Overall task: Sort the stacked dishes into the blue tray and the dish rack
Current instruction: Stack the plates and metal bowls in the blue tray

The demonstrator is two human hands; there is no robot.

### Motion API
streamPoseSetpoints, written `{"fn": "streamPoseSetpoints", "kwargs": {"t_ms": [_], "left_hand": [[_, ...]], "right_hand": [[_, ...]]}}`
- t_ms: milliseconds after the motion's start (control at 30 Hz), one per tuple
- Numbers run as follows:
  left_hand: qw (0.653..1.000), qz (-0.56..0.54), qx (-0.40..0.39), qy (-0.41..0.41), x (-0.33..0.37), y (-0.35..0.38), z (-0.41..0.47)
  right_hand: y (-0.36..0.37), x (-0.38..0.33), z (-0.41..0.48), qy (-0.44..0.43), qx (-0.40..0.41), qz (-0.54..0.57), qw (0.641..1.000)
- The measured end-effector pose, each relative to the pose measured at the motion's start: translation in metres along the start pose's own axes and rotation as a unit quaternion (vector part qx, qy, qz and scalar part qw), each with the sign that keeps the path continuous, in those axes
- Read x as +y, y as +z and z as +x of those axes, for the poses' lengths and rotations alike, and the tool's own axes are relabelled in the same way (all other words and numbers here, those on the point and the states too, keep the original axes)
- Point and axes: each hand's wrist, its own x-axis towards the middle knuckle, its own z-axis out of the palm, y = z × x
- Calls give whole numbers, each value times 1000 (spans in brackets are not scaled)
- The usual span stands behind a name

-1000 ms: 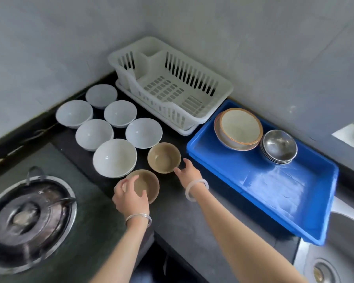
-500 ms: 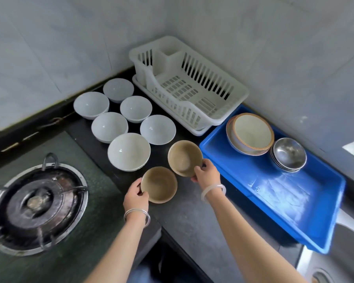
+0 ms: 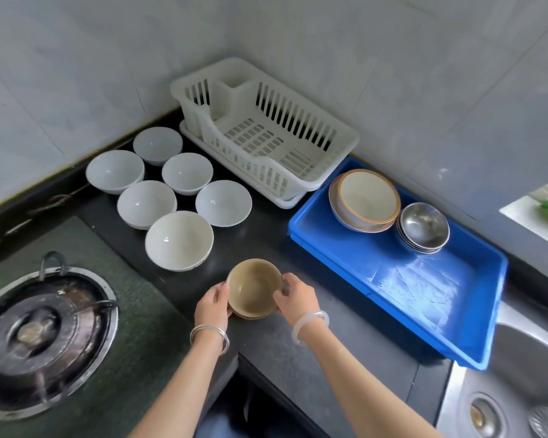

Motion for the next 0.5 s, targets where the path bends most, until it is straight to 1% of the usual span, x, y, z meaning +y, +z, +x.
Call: {"fn": "streamPoseSetpoints", "kwargs": {"t_ms": [167,233,300,367,400,433,500], "left_hand": [[1000,13,0,-3,-2,-1,2],[1000,0,-2,-14,-1,-2,3],[1000,-8,-2,-22,1,0,2],[1000,-8,-4,-20,4,3,-1],[1000,-5,-8,-16,6,6,-2],[1000,-4,-14,-10,9,8,-4],[1000,-6,-29,6,17,14,-8]], "right_hand": [[2,6,6,12,16,-48,999],[0,10,9,25,4,-39,999],[-2,12,13,51,-39,38,997],[-3,12,14,101,-82,161,978],[-4,12,14,119,-88,211,966],[-4,12,13,124,-83,237,960],[-8,13,12,111,-53,250,960]]}}
